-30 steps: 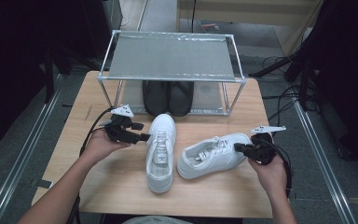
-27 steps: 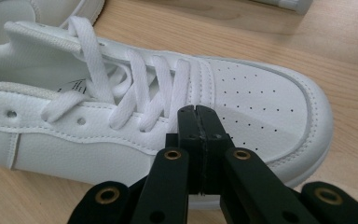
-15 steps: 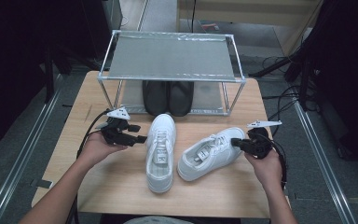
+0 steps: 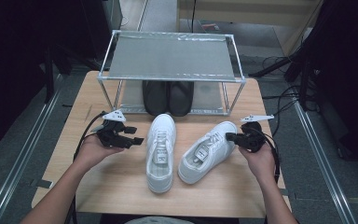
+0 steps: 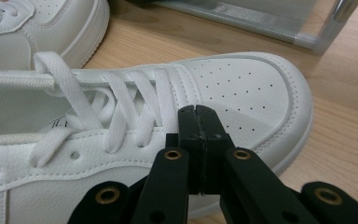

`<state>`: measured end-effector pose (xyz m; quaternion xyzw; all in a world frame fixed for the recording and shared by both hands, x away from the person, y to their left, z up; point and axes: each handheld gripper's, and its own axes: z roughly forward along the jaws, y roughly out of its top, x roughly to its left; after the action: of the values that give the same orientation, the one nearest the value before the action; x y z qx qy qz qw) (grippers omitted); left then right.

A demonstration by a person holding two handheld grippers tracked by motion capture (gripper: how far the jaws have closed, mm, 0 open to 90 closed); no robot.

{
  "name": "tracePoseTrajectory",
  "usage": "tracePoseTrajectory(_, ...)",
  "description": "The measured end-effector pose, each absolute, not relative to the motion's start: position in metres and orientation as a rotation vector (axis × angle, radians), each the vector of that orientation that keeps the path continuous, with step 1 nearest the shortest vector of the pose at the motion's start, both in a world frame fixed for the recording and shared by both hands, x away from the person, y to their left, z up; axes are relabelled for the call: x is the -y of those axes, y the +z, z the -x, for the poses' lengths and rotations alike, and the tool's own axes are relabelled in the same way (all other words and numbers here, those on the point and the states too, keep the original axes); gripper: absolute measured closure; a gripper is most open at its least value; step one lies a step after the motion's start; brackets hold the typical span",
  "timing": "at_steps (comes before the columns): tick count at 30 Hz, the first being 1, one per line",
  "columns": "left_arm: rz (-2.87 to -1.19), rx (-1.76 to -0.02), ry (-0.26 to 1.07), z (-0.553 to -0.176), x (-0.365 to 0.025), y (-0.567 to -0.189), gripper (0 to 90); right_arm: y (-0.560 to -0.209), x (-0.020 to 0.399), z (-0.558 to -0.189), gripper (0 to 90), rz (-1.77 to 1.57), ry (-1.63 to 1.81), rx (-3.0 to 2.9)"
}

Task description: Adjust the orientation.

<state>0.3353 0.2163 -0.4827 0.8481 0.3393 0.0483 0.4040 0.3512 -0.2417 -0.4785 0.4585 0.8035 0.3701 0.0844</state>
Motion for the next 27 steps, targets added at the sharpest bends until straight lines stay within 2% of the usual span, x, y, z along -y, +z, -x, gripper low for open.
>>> tracePoseTrajectory(27, -2.140, -0.866, 0.131, -0.326, -0.221, -0.485, 38.9, -0.482, 0.206, -0.371, 90.0, -1.283, 1.141, -2.404)
